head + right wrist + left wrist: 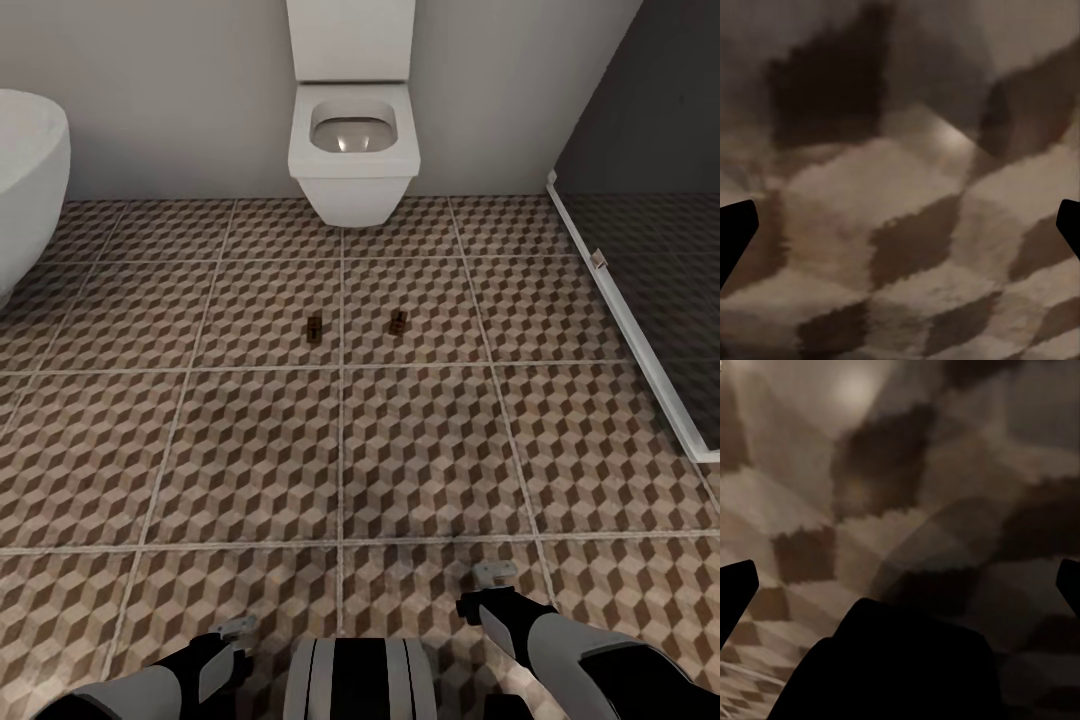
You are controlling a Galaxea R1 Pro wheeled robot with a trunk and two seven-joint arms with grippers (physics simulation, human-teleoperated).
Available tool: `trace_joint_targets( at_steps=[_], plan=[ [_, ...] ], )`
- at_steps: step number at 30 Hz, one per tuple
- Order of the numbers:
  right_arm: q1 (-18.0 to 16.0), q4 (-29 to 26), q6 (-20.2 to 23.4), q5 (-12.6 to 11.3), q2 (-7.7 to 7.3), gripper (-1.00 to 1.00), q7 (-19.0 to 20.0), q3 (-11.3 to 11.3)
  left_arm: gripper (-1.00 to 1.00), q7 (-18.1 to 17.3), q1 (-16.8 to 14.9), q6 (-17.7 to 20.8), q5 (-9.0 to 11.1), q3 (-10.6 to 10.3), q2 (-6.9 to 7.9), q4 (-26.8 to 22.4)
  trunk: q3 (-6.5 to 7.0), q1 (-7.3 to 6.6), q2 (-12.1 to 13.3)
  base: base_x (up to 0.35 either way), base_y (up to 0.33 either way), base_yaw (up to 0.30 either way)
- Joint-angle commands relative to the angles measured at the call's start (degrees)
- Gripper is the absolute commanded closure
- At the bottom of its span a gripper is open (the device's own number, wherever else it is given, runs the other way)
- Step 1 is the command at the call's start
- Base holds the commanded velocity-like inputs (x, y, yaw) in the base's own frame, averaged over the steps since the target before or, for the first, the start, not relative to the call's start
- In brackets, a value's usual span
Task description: Take the four mousetraps from the cabinet in the bathroom and place them on the bathroom floor. Make sure all four end up on the same floor surface, and ensure that at least two of them are either under or directly next to the same bathroom sink.
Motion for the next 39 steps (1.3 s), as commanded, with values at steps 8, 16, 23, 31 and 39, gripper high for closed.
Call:
trace_joint_targets(
  at_steps=[8,16,23,31,39],
  plan=[
    [0.0,0.1,0.1,-0.4,0.04,-1.0,-0.2,0.5,-1.0,0.1,0.0,0.3,0.5,-0.5,0.08,0.0,-0.03,-0.01,0.0,0.0,0.0,0.0],
    [-0.1,0.1,0.1,-0.4,0.01,-1.0,-0.2,0.5,-1.0,0.1,0.0,0.4,0.5,-0.5,0.11,0.0,-0.03,-0.01,0.0,0.0,0.0,0.0],
    [-0.1,0.1,0.1,-0.4,0.01,-1.0,-0.2,0.5,-1.0,0.1,0.0,0.5,0.5,-0.5,0.11,0.0,-0.03,-0.01,0.0,0.0,0.0,0.0],
    [-0.1,0.1,0.1,-0.4,0.01,-1.0,-0.2,0.5,-1.0,0.1,0.0,0.5,0.5,-0.5,0.11,0.0,-0.03,-0.01,0.0,0.0,0.0,0.0],
    [-0.1,0.1,0.1,-0.4,0.01,-1.0,-0.2,0.5,-1.0,0.1,0.0,0.5,0.5,-0.5,0.11,0.0,-0.03,-0.01,0.0,0.0,0.0,0.0]
  ],
)
